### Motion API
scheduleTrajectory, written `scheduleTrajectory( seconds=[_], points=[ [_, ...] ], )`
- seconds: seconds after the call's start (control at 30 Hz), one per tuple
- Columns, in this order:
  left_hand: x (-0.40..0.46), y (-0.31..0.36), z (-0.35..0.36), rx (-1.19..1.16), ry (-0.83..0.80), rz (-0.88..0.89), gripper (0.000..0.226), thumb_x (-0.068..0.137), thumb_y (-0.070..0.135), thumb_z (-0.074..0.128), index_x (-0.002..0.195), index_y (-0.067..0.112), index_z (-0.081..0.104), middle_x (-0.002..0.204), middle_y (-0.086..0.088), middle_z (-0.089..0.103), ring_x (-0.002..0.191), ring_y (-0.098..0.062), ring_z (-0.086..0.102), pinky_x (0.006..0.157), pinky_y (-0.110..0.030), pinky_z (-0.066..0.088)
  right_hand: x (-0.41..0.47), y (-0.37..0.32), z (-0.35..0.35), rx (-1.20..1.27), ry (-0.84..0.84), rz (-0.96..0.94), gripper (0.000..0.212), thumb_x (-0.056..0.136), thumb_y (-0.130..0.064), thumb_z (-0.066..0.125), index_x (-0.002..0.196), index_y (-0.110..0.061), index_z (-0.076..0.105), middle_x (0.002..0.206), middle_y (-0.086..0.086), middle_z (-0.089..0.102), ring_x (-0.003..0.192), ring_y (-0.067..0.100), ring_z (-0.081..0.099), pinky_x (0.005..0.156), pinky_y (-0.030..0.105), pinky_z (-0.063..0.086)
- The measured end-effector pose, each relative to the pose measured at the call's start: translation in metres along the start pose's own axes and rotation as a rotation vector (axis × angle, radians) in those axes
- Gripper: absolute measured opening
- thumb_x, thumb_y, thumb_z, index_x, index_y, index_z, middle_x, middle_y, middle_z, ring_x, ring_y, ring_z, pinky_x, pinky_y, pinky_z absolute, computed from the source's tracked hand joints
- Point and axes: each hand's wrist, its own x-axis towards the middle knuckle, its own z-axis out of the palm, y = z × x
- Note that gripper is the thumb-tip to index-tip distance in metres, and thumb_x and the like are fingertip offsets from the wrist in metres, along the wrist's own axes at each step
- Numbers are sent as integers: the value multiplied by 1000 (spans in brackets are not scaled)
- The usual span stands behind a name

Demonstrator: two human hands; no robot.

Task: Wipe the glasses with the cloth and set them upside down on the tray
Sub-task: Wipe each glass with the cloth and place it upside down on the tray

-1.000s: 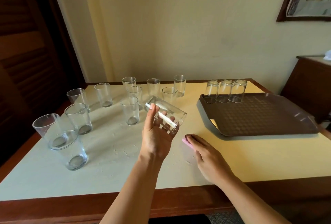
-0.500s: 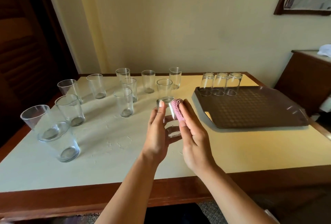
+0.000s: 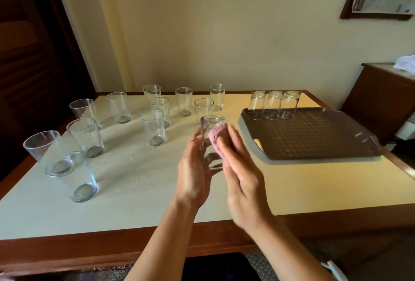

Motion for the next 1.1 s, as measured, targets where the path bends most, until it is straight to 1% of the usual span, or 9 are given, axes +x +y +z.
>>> scheduleTrajectory(
  seconds=[0.13, 0.23, 0.3, 0.47, 0.63, 0.73, 0.9, 1.03, 1.1],
  points=[
    [1, 11, 6, -54, -51, 119, 18, 96, 32, 69, 110, 21, 73, 104, -5, 73, 85, -20, 65, 71, -30, 51, -5, -10, -7, 113, 18, -7, 42, 103, 6, 43, 145, 6, 47, 164, 18, 32, 151, 33, 33, 117, 55, 40],
    [-6, 1, 15, -31, -108, 158, 47, 95, 37, 70, 138, 18, 66, 120, -15, 67, 94, -32, 57, 75, -34, 46, 29, -20, -17, 149, 48, 12, 43, 102, 9, 41, 146, 8, 43, 163, 23, 29, 153, 30, 32, 122, 40, 34],
    [-6, 1, 19, -4, -109, 143, 54, 98, 37, 62, 148, 18, 56, 124, -20, 69, 95, -32, 64, 75, -34, 51, 35, -19, -19, 92, 89, -35, 43, 103, 8, 41, 146, 8, 43, 163, 19, 30, 154, 28, 29, 123, 34, 30],
    [1, 15, 13, 33, -65, 163, 48, 96, 33, 50, 143, 28, 57, 120, -6, 75, 94, -23, 70, 77, -34, 57, -8, -24, -7, 195, 59, 14, 46, 102, 10, 40, 147, 4, 42, 164, 18, 30, 152, 31, 31, 120, 49, 36],
    [-7, 4, 18, 84, -80, 242, 51, 94, 26, 73, 143, 14, 60, 129, -15, 69, 108, -36, 61, 95, -51, 48, 32, -23, -21, 203, 114, 23, 45, 104, 4, 41, 149, 0, 40, 162, 15, 35, 154, 22, 29, 124, 35, 29],
    [-4, 9, 22, 71, -15, 234, 59, 95, 29, 70, 150, 16, 54, 137, -14, 68, 113, -34, 65, 96, -49, 51, 28, -27, -15, 276, 73, 23, 45, 103, 9, 39, 148, 5, 38, 162, 15, 33, 153, 20, 32, 123, 34, 31],
    [-1, 16, 15, 74, -136, 152, 44, 94, 30, 53, 134, 48, 55, 139, -7, 67, 101, -27, 72, 89, -43, 56, 3, -23, -8, 324, 93, 35, 47, 104, 8, 37, 149, -1, 40, 162, 5, 40, 150, 26, 37, 122, 49, 33],
    [-11, 7, 18, 42, -137, 187, 54, 93, 24, 66, 146, 25, 55, 122, -11, 68, 93, -32, 59, 82, -37, 54, 36, -23, -21, 240, 177, 95, 45, 107, -6, 42, 151, -12, 42, 164, 5, 36, 155, 21, 27, 124, 51, 29],
    [-10, 12, 22, 31, -76, 193, 53, 91, 35, 72, 142, 27, 60, 113, -10, 68, 92, -30, 58, 82, -36, 52, 30, -32, -16, 269, 155, 97, 46, 107, -6, 41, 152, -15, 40, 164, -3, 35, 155, 18, 27, 125, 46, 28]
  ],
)
